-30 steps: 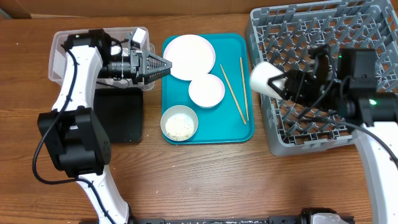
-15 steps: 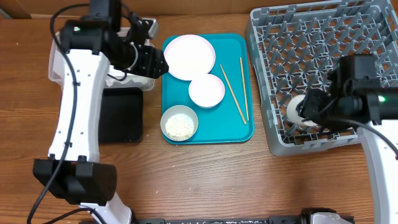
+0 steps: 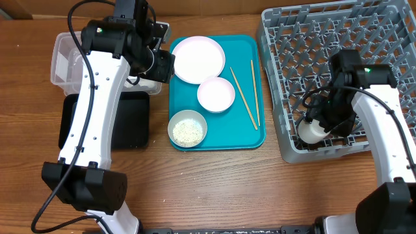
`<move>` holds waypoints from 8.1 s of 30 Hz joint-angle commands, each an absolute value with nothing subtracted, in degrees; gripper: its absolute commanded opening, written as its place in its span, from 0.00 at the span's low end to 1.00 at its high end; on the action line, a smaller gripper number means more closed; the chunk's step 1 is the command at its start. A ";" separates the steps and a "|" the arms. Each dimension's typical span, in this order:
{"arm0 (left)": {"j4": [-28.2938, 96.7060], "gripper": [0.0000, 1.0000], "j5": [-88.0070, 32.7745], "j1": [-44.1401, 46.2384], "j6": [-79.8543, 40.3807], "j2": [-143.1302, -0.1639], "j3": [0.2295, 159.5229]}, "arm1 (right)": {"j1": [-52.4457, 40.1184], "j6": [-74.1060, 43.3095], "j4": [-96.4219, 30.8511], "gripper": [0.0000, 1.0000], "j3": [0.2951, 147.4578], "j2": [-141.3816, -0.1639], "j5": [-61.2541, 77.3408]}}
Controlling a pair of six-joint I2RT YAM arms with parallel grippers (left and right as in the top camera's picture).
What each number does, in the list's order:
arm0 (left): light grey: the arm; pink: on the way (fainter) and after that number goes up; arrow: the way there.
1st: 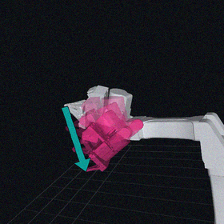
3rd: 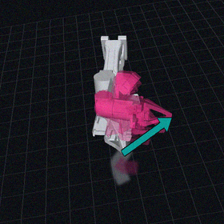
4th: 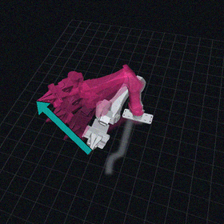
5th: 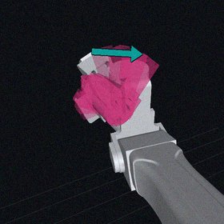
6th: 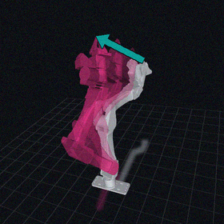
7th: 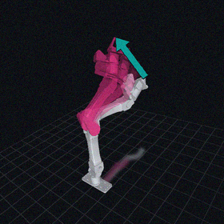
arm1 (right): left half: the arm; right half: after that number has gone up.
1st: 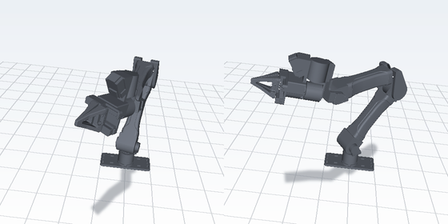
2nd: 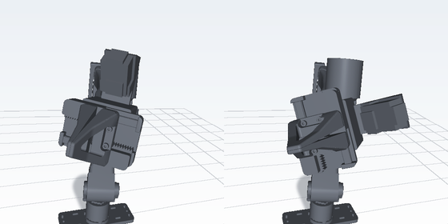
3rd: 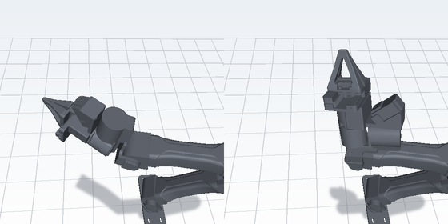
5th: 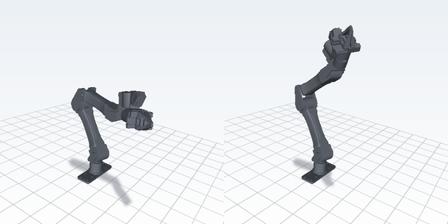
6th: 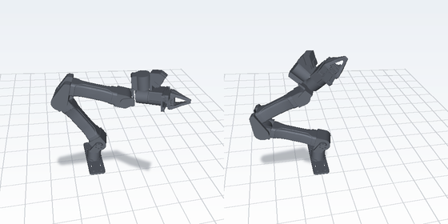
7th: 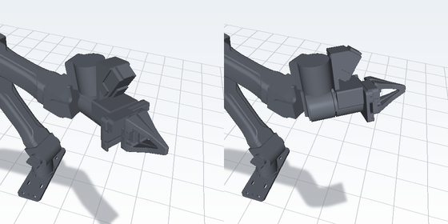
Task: Sort waste into correct bins and load items into the dishwasher
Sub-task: 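Place the cup upside down in the dish rack with the right gripper, then grasp the bowl of rice with the left gripper and lift it, then tip the bowl over the black tray to pour out the rice, then set the emptied bowl back on the teal tray with the left gripper, then grasp the emptied white bowl with the right gripper and lift it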
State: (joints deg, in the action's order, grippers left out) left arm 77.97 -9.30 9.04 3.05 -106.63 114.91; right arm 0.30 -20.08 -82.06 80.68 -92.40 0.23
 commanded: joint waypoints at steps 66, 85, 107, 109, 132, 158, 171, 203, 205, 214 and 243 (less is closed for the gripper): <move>62.59 0.04 1.45 32.14 -18.41 -106.59 82.32 | 0.38 -17.58 -84.82 1.00 99.72 -92.66 2.22; 72.18 0.04 -25.02 0.01 2.66 -97.73 86.85 | 0.38 -17.56 -85.65 1.00 99.72 -92.66 2.20; 46.61 0.04 -84.97 -31.09 8.60 -105.67 66.78 | 0.38 -17.61 -84.99 1.00 99.72 -92.66 2.24; 46.68 0.04 -89.14 -32.12 8.56 -107.31 66.78 | 0.38 -17.61 -85.06 1.00 99.72 -92.66 2.24; 53.95 0.04 -90.67 -40.38 4.75 -111.46 66.78 | 0.38 -17.58 -85.78 1.00 99.72 -92.66 2.22; 62.48 0.04 -77.97 -38.57 21.34 -107.90 72.60 | 0.38 -16.25 -87.35 1.00 99.72 -92.66 2.20; 83.68 0.04 -72.55 -29.65 31.35 -105.73 84.36 | 0.38 -16.08 -86.87 1.00 99.72 -92.66 2.20; 60.40 0.04 -7.55 28.34 -5.39 -109.23 81.73 | 0.38 -16.08 -85.34 1.00 99.72 -92.66 2.20; 60.29 0.04 -7.77 28.45 -5.41 -109.40 81.73 | 0.38 -16.08 -85.17 1.00 99.72 -92.66 2.20; 59.83 0.49 -9.30 28.53 -5.39 -109.40 81.80 | 0.36 -16.12 -84.33 1.00 99.72 -92.66 3.64; 82.48 0.68 -8.19 1.67 -5.82 -104.29 117.43 | -35.97 -42.68 -49.60 0.84 79.13 -101.06 7.01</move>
